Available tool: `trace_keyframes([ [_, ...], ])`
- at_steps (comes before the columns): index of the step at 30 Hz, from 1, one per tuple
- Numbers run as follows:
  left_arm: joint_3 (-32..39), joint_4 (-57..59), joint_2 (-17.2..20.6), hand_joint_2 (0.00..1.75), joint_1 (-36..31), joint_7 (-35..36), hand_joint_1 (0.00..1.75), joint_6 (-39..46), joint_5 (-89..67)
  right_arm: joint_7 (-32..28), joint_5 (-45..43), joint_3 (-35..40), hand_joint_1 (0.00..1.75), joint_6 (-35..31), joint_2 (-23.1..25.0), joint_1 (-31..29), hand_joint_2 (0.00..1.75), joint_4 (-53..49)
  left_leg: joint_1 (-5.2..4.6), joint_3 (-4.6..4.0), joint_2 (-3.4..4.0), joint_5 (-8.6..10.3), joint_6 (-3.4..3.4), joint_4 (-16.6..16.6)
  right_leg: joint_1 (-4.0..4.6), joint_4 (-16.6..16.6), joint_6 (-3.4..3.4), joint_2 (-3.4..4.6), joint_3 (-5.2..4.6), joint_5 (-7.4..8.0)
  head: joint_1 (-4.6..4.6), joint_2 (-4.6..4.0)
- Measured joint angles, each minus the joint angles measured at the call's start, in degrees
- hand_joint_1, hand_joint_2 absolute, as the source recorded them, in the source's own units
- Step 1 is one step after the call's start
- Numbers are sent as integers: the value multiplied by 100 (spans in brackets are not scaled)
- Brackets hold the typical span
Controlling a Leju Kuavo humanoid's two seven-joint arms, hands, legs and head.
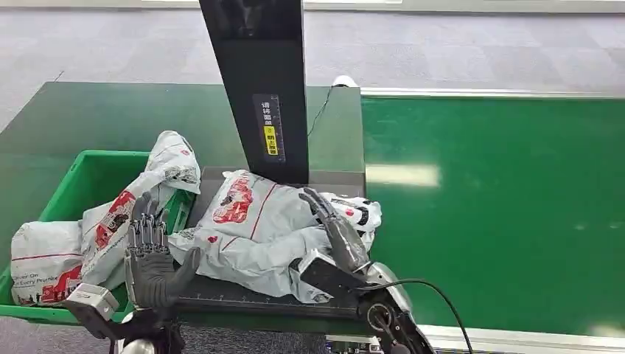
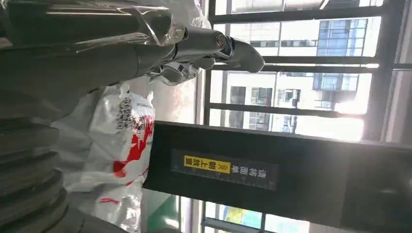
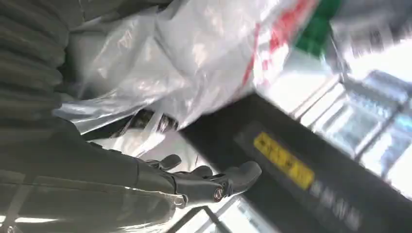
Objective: Moved the parcel from conveyor to table for the left to box.
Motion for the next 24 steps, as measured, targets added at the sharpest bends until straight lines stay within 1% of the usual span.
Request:
trace_keyframes([
  [2,-13,0,-22,175,23,20,0,0,-39,-52,-220,-194,0,-98,30,113,175,-116,0,0,1,0,0,0,0,0,0,0,0,0,2,0],
  [6,-35,0,-39,175,24,37,0,-26,-124,-170,-373,-426,0,-120,35,282,175,-292,0,-1,1,0,0,0,0,0,0,0,0,0,2,0],
  [14,-116,0,-37,175,24,52,0,-90,-249,-173,-479,-603,0,-111,81,391,175,-408,0,-1,2,0,0,0,0,0,0,1,-1,0,0,0],
  [17,-203,4,-13,175,24,63,0,-175,-481,-138,-824,-638,0,322,79,413,175,-408,0,-1,1,0,0,0,0,0,0,1,0,0,2,0],
  [20,-303,26,15,175,22,72,0,-238,-775,-229,-1168,-647,0,743,76,425,175,-408,0,-1,2,0,0,0,0,0,0,1,-1,0,0,0],
  [24,-470,98,77,175,1,149,0,-284,-1202,-350,-1523,-653,0,1130,68,423,175,-406,0,-1,2,0,0,0,0,0,0,1,0,0,0,0],
])
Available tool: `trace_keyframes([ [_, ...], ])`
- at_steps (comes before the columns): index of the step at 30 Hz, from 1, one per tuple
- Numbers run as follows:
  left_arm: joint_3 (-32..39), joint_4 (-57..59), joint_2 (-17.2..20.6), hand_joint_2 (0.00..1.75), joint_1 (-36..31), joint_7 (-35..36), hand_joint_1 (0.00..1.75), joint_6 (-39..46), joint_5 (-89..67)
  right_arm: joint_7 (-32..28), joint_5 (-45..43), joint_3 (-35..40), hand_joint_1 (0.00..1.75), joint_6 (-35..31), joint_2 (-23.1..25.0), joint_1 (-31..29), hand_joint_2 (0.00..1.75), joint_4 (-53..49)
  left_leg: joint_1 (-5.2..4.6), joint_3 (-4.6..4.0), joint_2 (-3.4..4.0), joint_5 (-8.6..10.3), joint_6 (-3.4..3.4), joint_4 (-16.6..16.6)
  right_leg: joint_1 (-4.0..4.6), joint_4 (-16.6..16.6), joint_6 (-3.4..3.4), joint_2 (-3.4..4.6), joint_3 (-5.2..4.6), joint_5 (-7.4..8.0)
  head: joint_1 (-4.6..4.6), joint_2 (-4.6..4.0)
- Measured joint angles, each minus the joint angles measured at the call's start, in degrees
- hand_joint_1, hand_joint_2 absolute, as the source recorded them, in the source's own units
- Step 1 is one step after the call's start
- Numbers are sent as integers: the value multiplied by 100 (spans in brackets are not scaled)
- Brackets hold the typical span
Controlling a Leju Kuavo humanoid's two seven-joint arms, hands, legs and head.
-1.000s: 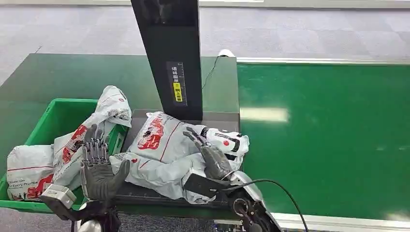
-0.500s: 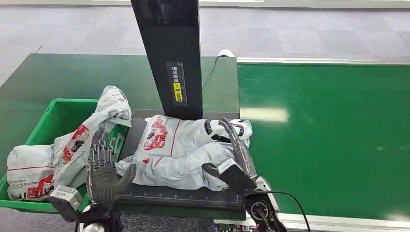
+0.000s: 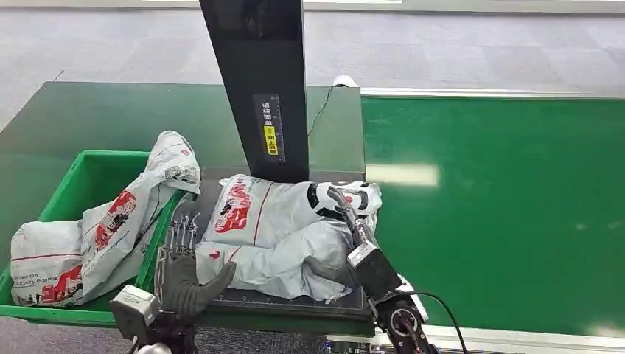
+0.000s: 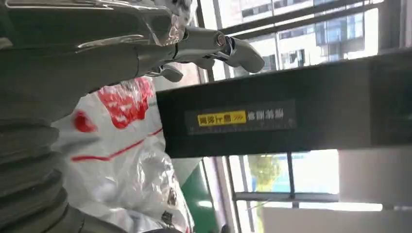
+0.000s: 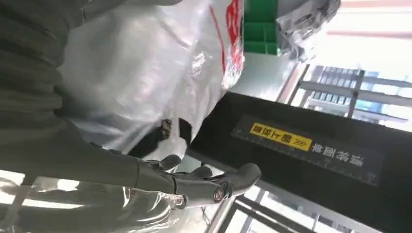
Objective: Moved the parcel from conveyor to table for the left to box.
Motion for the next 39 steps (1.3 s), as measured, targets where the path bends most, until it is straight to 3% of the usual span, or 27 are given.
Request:
trace_keyframes([
  [3,-100,52,33,175,-8,15,0,-39,-144,-63,-172,-4,0,244,-9,-1,175,0,0,0,0,0,0,0,0,0,0,0,0,0,0,0],
  [10,-328,225,120,175,-142,-20,0,-330,-334,-794,-680,85,0,1677,-96,-2,175,-4,0,0,0,0,0,0,0,0,0,0,0,0,0,0],
  [16,-417,315,164,175,-238,-18,0,-463,-382,-988,-890,101,0,1895,-103,3,175,-207,0,1,0,0,0,0,0,0,0,0,0,0,0,0],
  [23,-575,378,236,175,-306,261,0,-500,-925,-1021,-1036,-83,0,1534,-65,49,175,-503,0,1,-1,0,0,0,0,0,0,0,0,0,2,0],
  [29,-820,835,291,175,-493,1371,0,173,-2916,-1119,-433,-431,0,35,112,193,175,-936,0,0,0,0,0,0,0,0,0,0,0,0,0,0],
  [39,-975,1200,297,175,-611,1482,0,225,-3044,-1130,-352,-542,0,-83,208,283,175,-1163,0,0,1,0,0,0,0,0,0,1,-1,0,0,0],
])
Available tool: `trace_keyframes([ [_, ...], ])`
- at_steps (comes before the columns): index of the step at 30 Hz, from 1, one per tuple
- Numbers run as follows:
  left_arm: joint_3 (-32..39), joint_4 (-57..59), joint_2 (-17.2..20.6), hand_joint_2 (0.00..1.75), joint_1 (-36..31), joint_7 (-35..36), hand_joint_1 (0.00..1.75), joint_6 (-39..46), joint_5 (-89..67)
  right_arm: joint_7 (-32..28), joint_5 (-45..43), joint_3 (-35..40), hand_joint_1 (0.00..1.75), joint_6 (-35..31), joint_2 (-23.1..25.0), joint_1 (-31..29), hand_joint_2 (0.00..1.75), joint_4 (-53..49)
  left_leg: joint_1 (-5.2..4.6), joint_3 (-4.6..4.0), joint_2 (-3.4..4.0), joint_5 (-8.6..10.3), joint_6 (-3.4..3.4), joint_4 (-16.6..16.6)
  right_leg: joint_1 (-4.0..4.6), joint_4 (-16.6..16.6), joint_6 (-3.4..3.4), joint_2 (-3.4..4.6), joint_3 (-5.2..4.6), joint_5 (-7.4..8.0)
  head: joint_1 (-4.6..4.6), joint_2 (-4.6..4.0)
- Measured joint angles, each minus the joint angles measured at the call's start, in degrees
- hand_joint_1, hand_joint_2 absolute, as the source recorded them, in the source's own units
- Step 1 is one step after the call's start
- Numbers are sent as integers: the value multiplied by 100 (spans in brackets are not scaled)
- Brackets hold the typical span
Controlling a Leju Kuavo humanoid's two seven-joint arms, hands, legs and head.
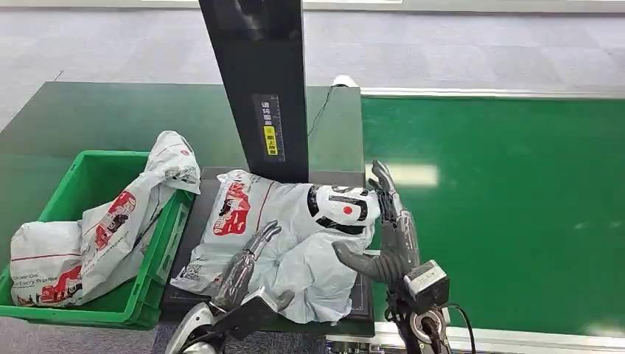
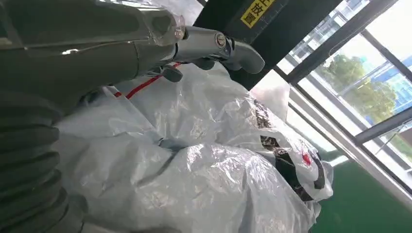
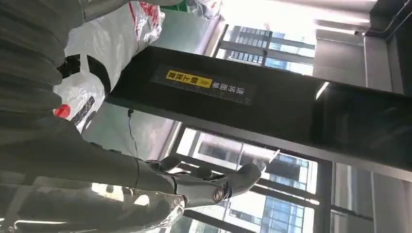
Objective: Moved the parcel from conveyor to table for the left to box.
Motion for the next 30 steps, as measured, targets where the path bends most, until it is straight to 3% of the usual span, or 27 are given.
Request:
trace_keyframes([
  [6,-4,57,0,175,-15,81,0,-11,-101,0,29,-35,0,-101,31,15,175,-15,0,1,0,0,0,0,0,0,0,0,0,0,0,0],
  [14,-371,819,9,175,-484,1138,0,-396,-1618,120,297,-55,0,-614,68,15,175,-13,0,2,-2,1,0,0,0,0,0,-1,3,1,0,0],
  [15,-407,934,7,175,-554,1229,23,-396,-1734,140,315,-55,0,-634,79,16,175,-13,0,3,-2,1,0,0,0,0,0,-1,4,1,0,0],
  [16,-431,1045,-4,175,-614,1312,105,-378,-1814,164,328,-55,0,-645,90,21,175,-13,0,5,-2,1,0,0,0,0,0,-1,7,1,-2,0],
  [17,-446,1132,-24,175,-673,1377,155,-376,-1866,171,345,-55,0,-656,90,33,175,-13,0,6,-3,1,0,0,0,0,0,-3,11,0,0,0],
  [18,-455,1200,-37,175,-719,1427,166,-378,-1913,184,361,-55,0,-671,92,45,175,-13,0,8,-4,0,0,0,0,0,0,-4,14,0,0,0],
  [21,-477,1386,-66,175,-846,1502,171,-439,-2103,243,396,-57,0,-697,109,65,175,-15,0,13,-7,0,1,-1,-1,-1,1,-4,28,0,0,0],
  [30,-492,1781,-124,175,-1218,1528,171,-452,-2195,371,444,-57,0,-717,135,80,175,-13,0,67,-18,-4,5,-2,-2,-2,3,-9,89,-5,0,0],
])
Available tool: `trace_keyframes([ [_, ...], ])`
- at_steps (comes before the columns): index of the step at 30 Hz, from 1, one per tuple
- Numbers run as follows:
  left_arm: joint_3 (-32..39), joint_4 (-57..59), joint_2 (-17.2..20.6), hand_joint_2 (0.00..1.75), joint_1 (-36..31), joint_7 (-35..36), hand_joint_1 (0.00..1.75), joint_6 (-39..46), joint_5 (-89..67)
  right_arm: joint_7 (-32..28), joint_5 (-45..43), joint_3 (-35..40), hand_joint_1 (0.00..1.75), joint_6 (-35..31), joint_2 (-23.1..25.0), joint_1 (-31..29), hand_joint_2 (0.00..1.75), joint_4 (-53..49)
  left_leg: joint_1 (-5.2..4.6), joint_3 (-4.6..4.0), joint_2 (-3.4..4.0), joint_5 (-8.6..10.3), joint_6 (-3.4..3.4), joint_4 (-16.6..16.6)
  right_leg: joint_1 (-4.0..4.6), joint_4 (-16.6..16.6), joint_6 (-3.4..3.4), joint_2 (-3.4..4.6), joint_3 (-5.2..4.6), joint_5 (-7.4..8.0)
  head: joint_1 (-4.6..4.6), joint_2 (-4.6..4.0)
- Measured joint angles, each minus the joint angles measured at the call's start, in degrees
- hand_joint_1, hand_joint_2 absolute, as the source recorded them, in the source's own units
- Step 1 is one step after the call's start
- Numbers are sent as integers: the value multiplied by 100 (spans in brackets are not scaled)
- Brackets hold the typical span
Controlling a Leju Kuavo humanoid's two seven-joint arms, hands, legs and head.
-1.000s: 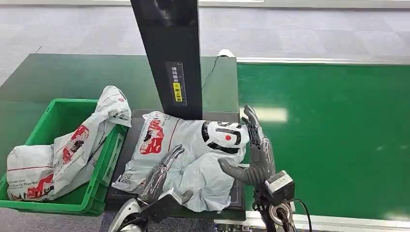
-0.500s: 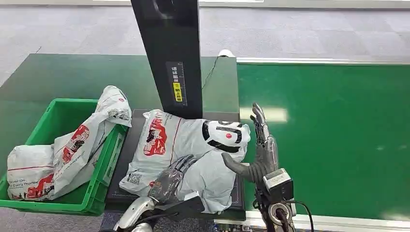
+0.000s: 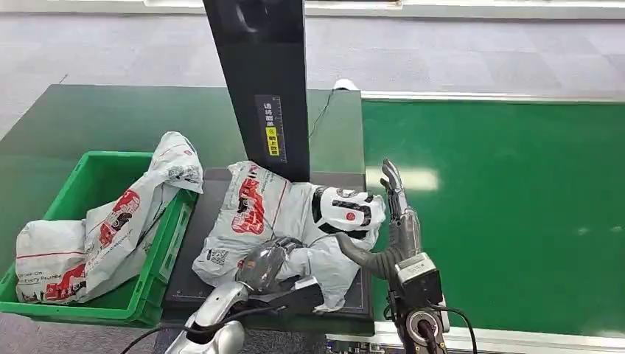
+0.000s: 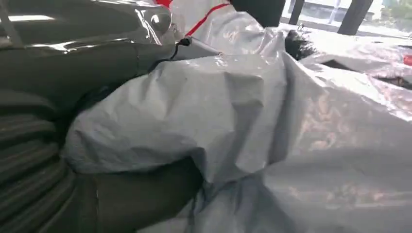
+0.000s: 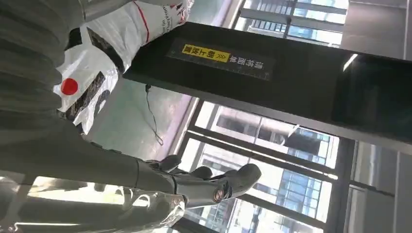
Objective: Moved the parcel from conveyor to table for the left to box.
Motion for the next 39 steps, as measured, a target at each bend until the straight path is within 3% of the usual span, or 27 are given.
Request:
trace_keyframes([
  [6,22,33,-22,175,-48,-236,175,151,355,7,2,2,0,-28,2,56,175,-33,0,4,-2,0,0,0,-1,0,0,0,3,0,0,0],
  [14,265,-411,17,175,261,-814,175,993,1170,-15,-42,-7,0,-109,0,236,175,-192,0,-16,7,0,-1,0,1,2,0,3,-31,0,0,0],
  [17,378,-805,39,175,468,-1485,175,1897,1589,-68,-77,-7,0,-107,-7,236,175,-195,0,-27,14,0,-1,1,1,3,0,6,-42,0,0,0],
  [22,431,-1563,114,175,654,-2156,175,4012,962,-89,-219,18,0,-98,-11,95,175,-157,0,-44,12,1,-1,1,1,3,1,4,-57,0,0,0],
  [28,732,-2538,-68,175,891,-3526,175,4096,1014,-79,-431,105,0,-151,-15,-40,175,-57,0,-51,12,1,-1,2,1,3,1,4,-64,0,0,0],
  [39,918,-3446,-208,175,1041,-3589,175,4096,1058,-85,-461,160,0,-162,-15,-73,175,35,0,-54,10,1,-1,1,1,3,1,4,-69,0,0,0],
])
